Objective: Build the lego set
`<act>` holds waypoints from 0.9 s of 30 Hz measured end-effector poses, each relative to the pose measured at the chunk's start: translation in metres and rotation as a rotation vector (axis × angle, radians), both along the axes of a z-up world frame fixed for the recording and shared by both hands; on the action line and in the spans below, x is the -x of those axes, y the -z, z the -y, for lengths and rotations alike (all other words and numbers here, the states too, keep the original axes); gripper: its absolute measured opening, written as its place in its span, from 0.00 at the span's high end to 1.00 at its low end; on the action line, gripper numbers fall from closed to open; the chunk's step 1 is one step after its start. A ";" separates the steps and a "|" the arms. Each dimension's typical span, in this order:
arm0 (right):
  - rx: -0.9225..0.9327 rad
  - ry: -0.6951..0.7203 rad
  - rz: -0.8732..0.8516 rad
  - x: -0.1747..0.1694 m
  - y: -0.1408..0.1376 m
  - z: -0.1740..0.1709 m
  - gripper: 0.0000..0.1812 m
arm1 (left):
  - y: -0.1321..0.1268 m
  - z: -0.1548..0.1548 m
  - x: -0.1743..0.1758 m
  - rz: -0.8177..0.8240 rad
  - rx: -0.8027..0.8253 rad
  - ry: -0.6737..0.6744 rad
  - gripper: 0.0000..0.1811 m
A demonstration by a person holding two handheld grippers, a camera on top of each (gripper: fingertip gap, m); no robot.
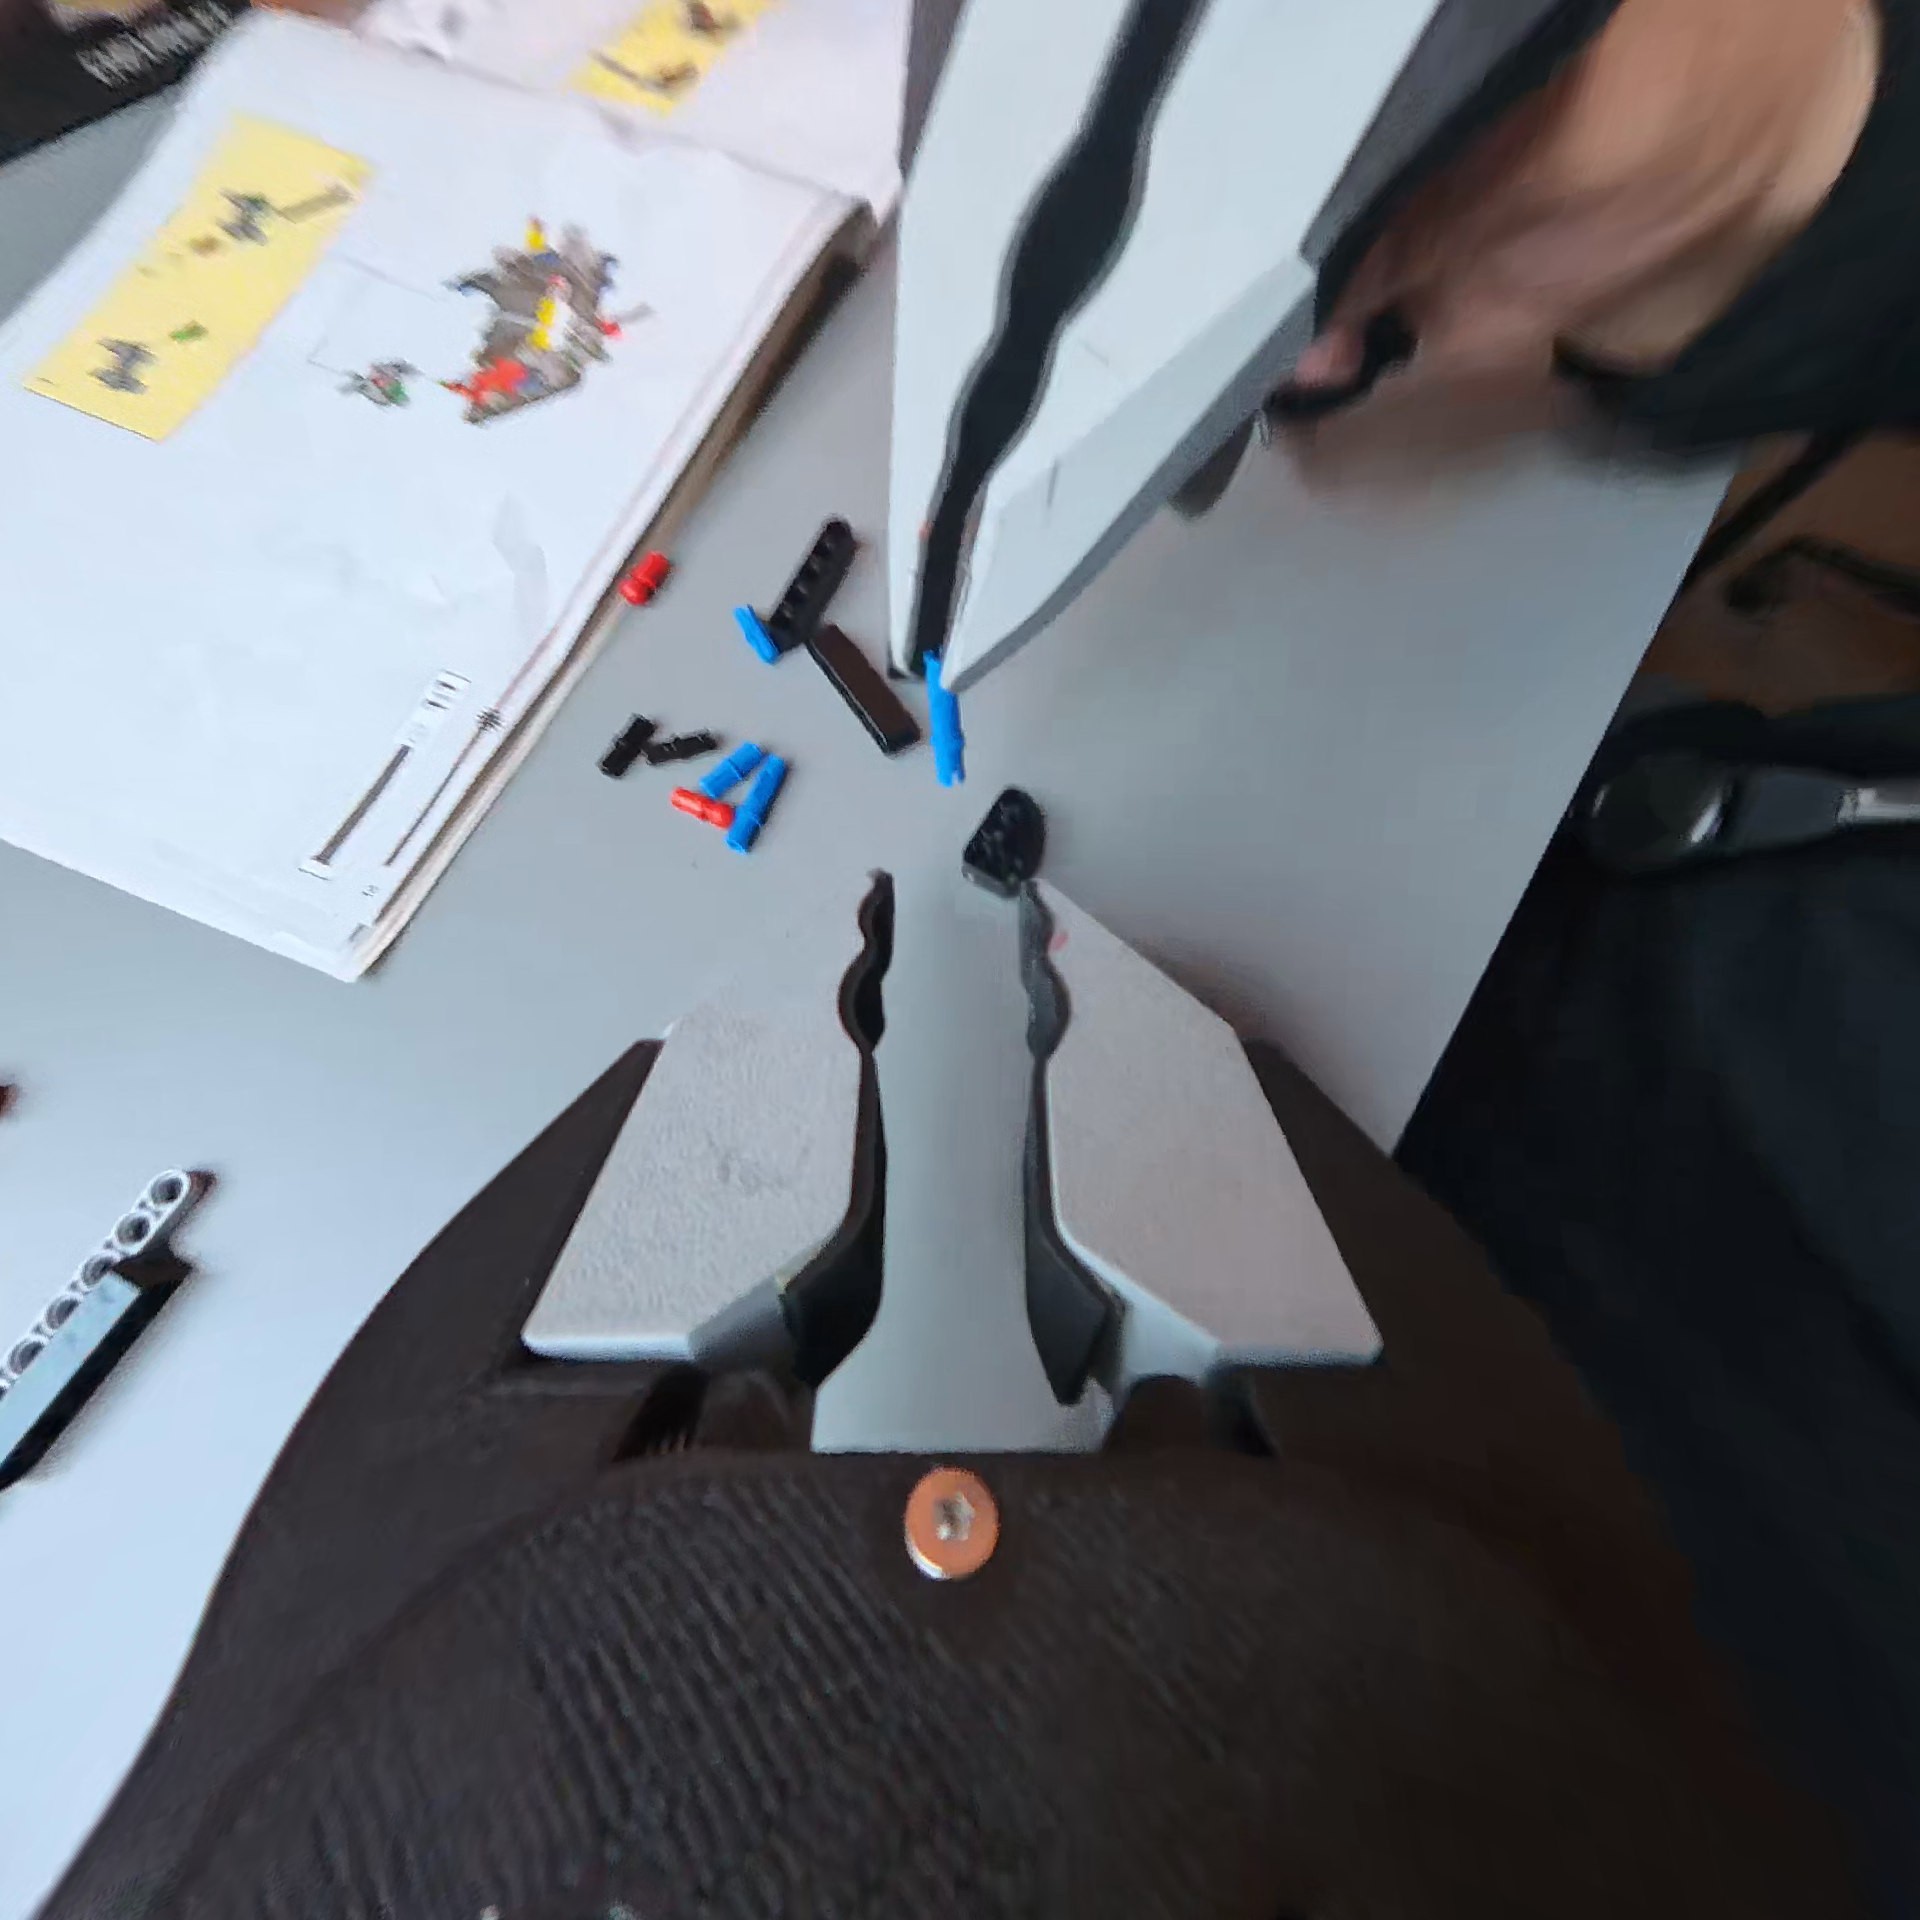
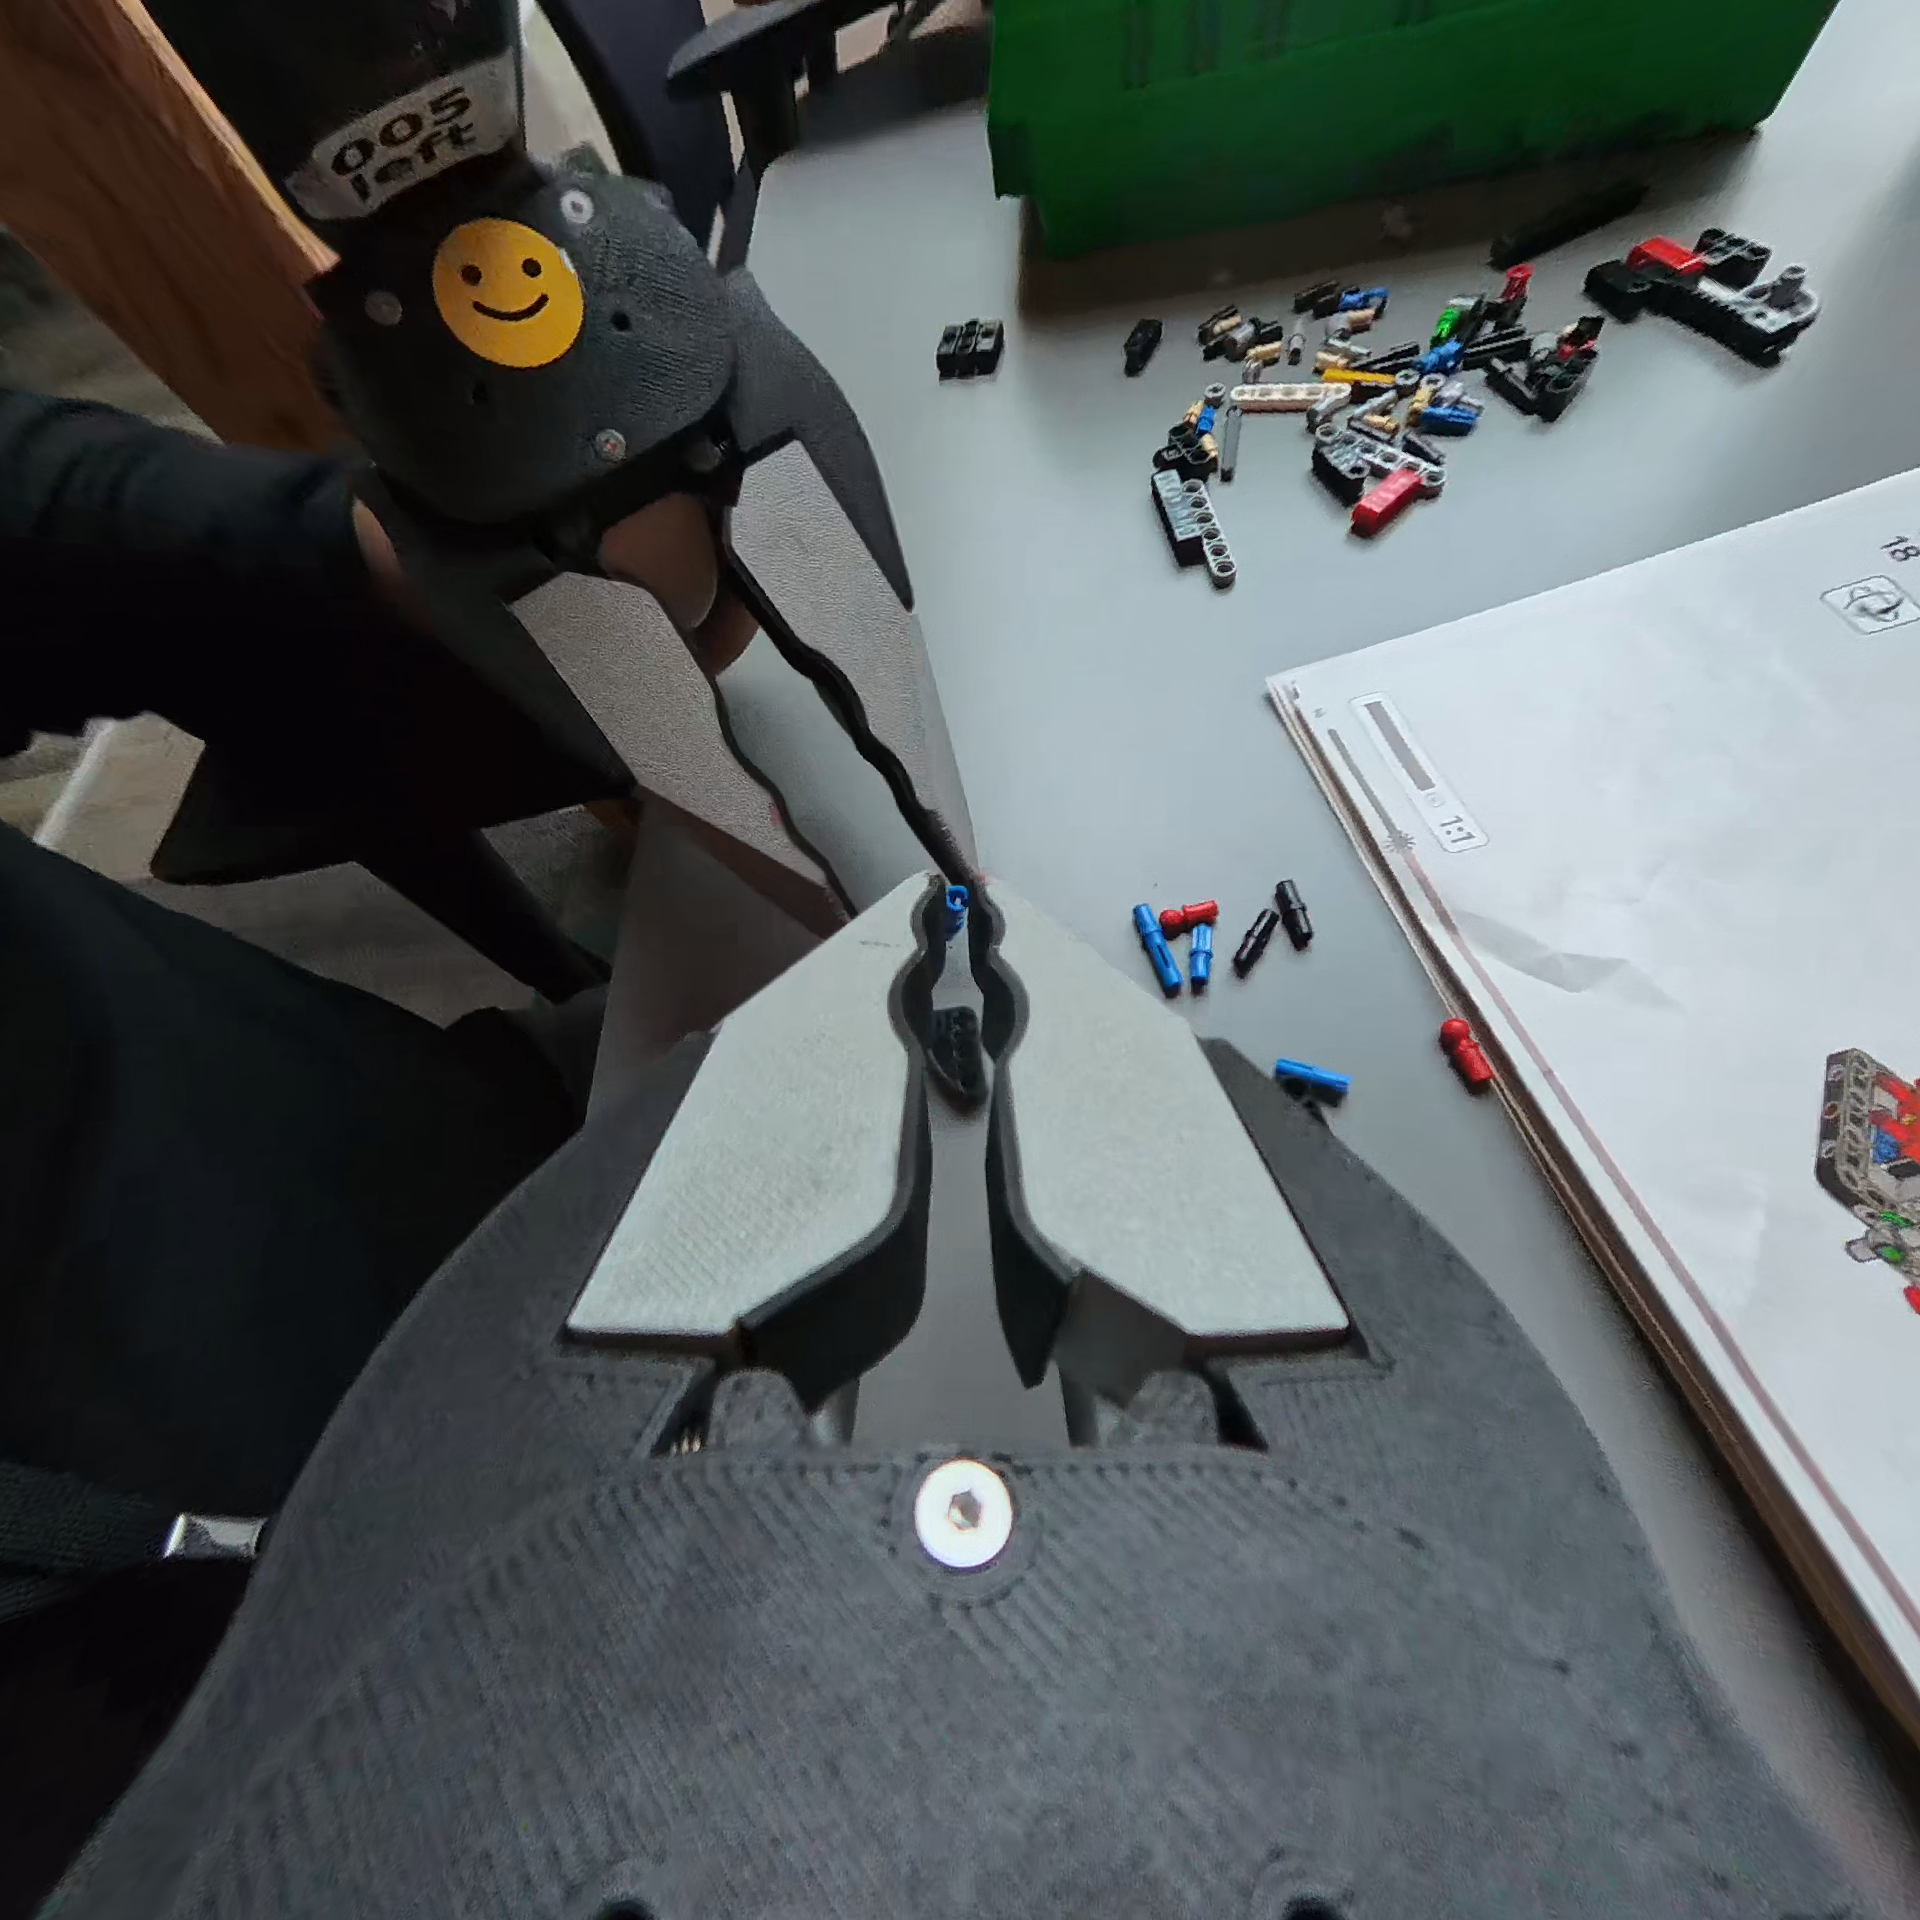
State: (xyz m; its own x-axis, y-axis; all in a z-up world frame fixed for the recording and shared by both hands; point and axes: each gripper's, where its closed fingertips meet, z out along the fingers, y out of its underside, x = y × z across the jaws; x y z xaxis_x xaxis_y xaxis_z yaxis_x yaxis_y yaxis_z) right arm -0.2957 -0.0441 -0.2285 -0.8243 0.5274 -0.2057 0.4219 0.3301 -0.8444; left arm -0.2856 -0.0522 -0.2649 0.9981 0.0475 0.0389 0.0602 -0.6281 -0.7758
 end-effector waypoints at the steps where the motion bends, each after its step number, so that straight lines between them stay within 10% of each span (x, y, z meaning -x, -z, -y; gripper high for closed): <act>1: -0.020 -0.008 0.010 -0.002 0.003 0.001 1.00 | 0.006 0.001 -0.002 -0.006 0.039 0.031 0.87; 27: -0.184 -0.030 0.017 -0.014 0.037 0.002 0.99 | 0.027 -0.016 -0.009 0.002 0.101 0.270 0.92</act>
